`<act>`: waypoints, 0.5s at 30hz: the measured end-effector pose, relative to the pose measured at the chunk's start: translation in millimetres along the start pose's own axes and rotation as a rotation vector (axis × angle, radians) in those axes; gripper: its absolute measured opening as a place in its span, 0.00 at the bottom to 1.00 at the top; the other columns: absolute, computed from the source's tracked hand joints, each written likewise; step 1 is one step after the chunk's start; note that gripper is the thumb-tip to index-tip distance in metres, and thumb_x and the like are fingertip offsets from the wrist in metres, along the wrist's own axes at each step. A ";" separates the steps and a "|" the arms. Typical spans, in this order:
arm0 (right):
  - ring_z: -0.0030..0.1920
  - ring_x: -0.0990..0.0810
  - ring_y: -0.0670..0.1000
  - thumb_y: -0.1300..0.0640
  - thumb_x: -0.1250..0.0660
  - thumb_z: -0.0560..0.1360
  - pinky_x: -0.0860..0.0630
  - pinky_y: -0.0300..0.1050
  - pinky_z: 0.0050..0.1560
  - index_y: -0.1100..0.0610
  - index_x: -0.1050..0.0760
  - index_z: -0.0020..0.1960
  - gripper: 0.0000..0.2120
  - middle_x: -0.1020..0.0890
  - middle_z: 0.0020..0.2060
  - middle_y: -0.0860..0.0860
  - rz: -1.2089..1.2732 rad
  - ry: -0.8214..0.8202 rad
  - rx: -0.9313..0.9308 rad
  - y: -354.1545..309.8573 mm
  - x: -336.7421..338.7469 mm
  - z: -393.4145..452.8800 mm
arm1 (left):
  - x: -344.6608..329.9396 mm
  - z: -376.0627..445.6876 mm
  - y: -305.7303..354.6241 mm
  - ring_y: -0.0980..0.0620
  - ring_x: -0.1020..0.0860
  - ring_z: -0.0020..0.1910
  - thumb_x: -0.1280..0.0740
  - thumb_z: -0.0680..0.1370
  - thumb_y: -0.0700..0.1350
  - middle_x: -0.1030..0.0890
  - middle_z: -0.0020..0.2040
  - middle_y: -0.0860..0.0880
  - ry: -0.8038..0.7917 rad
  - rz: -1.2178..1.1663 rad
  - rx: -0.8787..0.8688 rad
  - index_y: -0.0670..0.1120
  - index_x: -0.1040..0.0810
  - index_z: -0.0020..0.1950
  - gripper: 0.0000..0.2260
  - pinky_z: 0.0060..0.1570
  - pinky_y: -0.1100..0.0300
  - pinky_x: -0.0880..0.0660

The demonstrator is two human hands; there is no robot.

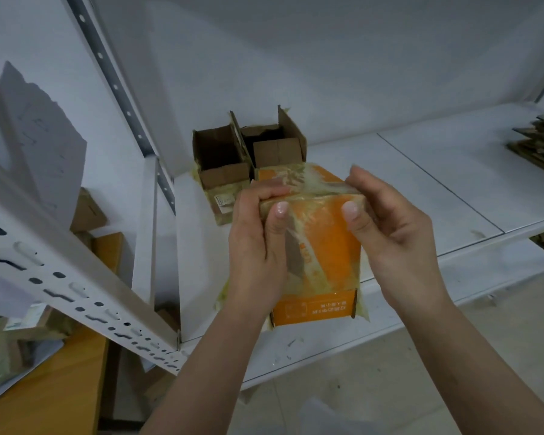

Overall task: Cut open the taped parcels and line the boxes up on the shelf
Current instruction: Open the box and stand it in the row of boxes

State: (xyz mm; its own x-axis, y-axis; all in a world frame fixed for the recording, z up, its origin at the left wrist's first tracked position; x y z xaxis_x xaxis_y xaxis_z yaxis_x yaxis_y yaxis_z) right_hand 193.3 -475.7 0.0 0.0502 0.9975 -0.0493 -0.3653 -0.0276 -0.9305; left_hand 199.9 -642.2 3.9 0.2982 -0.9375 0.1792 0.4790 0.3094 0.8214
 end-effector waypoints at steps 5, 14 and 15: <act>0.60 0.22 0.38 0.38 0.49 0.79 0.21 0.45 0.58 0.41 0.30 0.71 0.24 0.20 0.59 0.36 -0.052 -0.009 -0.029 0.6 5.2 -0.8 | 4.7 -2.0 2.6 0.52 0.21 0.47 0.46 0.82 0.50 0.22 0.49 0.54 -0.005 -0.111 0.070 0.54 0.27 0.56 0.09 0.44 0.60 0.23; 0.51 0.21 0.35 0.49 0.51 0.82 0.20 0.36 0.45 0.49 0.30 0.65 0.16 0.25 0.55 0.26 -0.263 -0.098 0.186 -9.1 -7.9 -6.0 | 0.0 -9.1 11.2 0.58 0.22 0.50 0.45 0.82 0.50 0.22 0.52 0.56 0.007 -0.109 0.035 0.54 0.28 0.56 0.08 0.46 0.67 0.26; 0.51 0.22 0.34 0.52 0.49 0.83 0.23 0.31 0.45 0.52 0.29 0.64 0.14 0.25 0.54 0.26 -0.302 -0.068 0.216 -7.5 -7.1 -5.5 | -0.9 -9.6 12.3 0.58 0.23 0.52 0.45 0.82 0.49 0.23 0.53 0.55 0.008 -0.091 0.015 0.53 0.28 0.56 0.08 0.48 0.66 0.26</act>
State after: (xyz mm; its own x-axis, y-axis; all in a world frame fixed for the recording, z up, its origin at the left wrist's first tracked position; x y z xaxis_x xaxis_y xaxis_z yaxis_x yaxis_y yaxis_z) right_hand 200.8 -482.9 5.4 0.1266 0.9608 0.2465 -0.5316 0.2755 -0.8009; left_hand 213.4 -636.0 8.6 0.2606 -0.9603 0.0991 0.4917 0.2204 0.8424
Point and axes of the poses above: each hand's wrist, its own z-axis towards the middle knuckle, its own x-axis out of the back of the hand, y = z × x, the point moved 4 cm from there along z, towards the middle knuckle
